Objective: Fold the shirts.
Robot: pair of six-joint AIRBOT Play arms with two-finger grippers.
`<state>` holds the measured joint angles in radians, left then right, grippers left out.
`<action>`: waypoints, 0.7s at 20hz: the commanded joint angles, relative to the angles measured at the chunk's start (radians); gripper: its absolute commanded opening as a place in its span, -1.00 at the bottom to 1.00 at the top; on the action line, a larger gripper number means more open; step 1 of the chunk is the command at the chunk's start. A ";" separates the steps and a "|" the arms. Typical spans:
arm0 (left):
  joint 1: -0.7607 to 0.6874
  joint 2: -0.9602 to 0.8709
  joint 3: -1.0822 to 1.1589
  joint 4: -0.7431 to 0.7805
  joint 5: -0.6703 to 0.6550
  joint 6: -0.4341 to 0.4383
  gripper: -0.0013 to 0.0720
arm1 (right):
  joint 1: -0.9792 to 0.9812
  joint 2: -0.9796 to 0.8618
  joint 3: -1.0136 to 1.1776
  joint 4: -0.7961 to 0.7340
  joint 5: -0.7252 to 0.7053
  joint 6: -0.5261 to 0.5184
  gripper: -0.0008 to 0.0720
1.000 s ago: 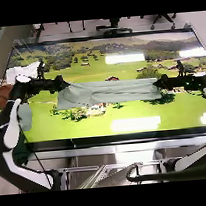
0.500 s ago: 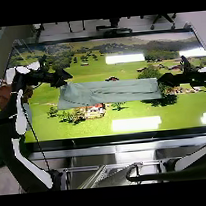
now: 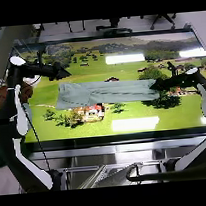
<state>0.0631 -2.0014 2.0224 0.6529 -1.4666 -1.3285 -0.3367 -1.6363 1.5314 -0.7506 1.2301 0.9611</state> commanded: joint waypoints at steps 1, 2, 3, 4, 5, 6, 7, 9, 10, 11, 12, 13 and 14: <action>-0.093 -0.012 -0.005 0.003 0.043 -0.006 -0.92 | 0.000 0.030 0.107 0.006 0.100 0.042 -0.93; -0.140 -0.029 -0.005 0.003 0.082 -0.006 -0.92 | -0.005 0.048 0.153 0.006 0.140 0.069 -0.93; -0.196 -0.052 -0.005 0.008 0.142 -0.006 -0.92 | -0.011 0.067 0.192 0.016 0.186 0.094 -0.93; -0.260 -0.079 -0.005 0.009 0.211 -0.006 -0.92 | -0.019 0.089 0.231 0.040 0.243 0.108 -0.93; -0.316 -0.105 -0.004 0.008 0.274 -0.006 -0.92 | -0.025 0.110 0.262 0.074 0.291 0.122 -0.93; -0.388 -0.139 -0.004 0.008 0.353 -0.006 -0.92 | -0.026 0.134 0.289 0.121 0.331 0.138 -0.93; -0.449 -0.167 -0.003 0.008 0.428 -0.006 -0.92 | -0.025 0.154 0.313 0.160 0.366 0.143 -0.93; -0.567 -0.212 -0.003 0.007 0.616 -0.006 -0.92 | -0.023 0.192 0.343 0.245 0.417 0.167 -0.93; -0.616 -0.229 -0.003 0.007 0.701 -0.008 -0.92 | -0.023 0.210 0.343 0.299 0.421 0.169 -0.93; -0.663 -0.243 -0.003 0.007 0.776 -0.008 -0.92 | -0.024 0.227 0.343 0.348 0.420 0.170 -0.93; -0.695 -0.254 -0.003 0.008 0.819 -0.009 -0.92 | -0.025 0.246 0.345 0.384 0.421 0.171 -0.93; -0.722 -0.265 -0.003 0.007 0.844 -0.026 -0.92 | -0.025 0.262 0.353 0.395 0.422 0.174 -0.93; -0.742 -0.275 -0.003 0.007 0.860 -0.037 -0.92 | -0.025 0.274 0.366 0.394 0.422 0.173 -0.93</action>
<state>-0.5819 -2.2375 2.0178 0.6552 -0.7761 -1.3430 -0.3603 -1.4075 1.8698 -0.4503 1.6238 1.1202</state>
